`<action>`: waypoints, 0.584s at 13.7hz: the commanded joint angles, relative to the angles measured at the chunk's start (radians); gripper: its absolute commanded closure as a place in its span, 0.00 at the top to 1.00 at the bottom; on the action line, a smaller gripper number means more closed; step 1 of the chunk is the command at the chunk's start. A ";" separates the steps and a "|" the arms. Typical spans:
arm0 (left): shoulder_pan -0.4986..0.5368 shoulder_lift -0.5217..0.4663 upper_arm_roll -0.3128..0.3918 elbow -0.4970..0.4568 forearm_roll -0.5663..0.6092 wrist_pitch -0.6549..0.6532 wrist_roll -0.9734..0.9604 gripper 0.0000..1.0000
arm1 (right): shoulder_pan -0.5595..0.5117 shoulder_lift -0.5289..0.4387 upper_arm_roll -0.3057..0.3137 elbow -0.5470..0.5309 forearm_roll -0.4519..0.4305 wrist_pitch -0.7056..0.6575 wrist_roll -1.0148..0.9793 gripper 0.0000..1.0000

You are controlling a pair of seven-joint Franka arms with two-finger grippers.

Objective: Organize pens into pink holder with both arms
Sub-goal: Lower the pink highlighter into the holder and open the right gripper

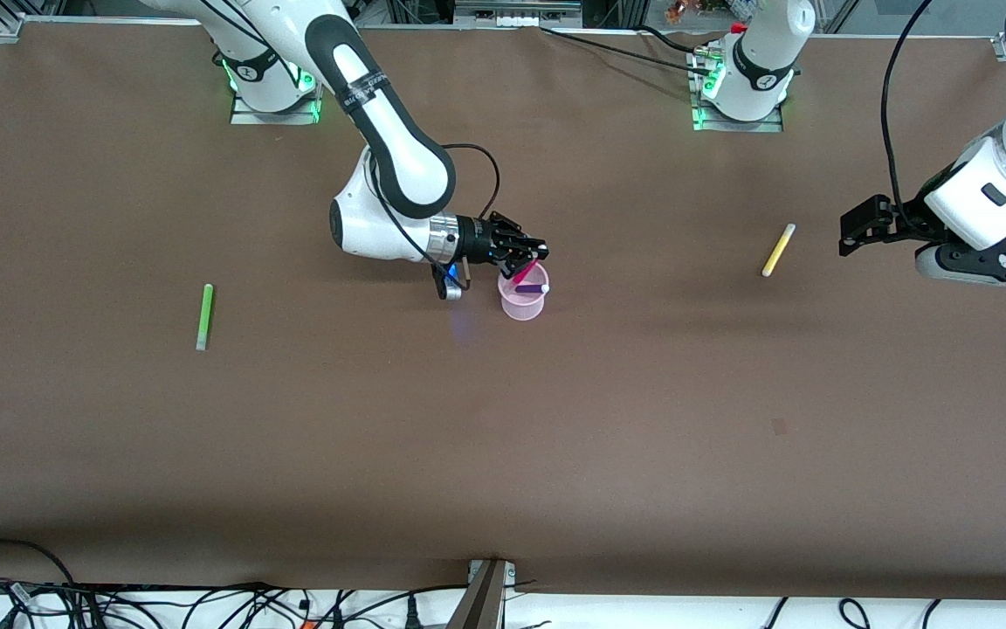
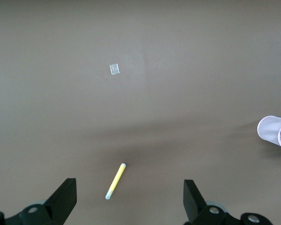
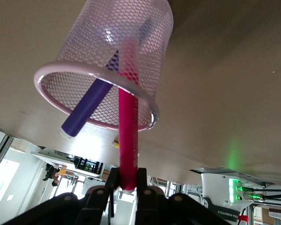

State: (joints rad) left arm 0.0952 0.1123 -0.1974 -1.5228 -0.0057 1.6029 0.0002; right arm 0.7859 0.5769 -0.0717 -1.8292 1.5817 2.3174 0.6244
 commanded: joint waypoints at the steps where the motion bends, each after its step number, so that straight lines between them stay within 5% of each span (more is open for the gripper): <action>1: 0.001 0.003 -0.002 0.023 0.013 -0.023 0.018 1.00 | 0.010 0.024 -0.008 0.037 0.007 0.016 -0.017 1.00; 5: 0.003 0.004 0.000 0.021 0.015 -0.027 0.018 1.00 | 0.006 0.009 -0.016 0.051 -0.002 0.013 -0.011 1.00; 8: 0.015 0.007 0.000 0.016 0.012 -0.027 0.020 1.00 | 0.003 -0.058 -0.055 0.047 -0.196 0.004 -0.012 1.00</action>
State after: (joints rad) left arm 0.1001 0.1131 -0.1965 -1.5228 -0.0057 1.5949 0.0002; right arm 0.7858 0.5728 -0.1010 -1.7734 1.4839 2.3251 0.6129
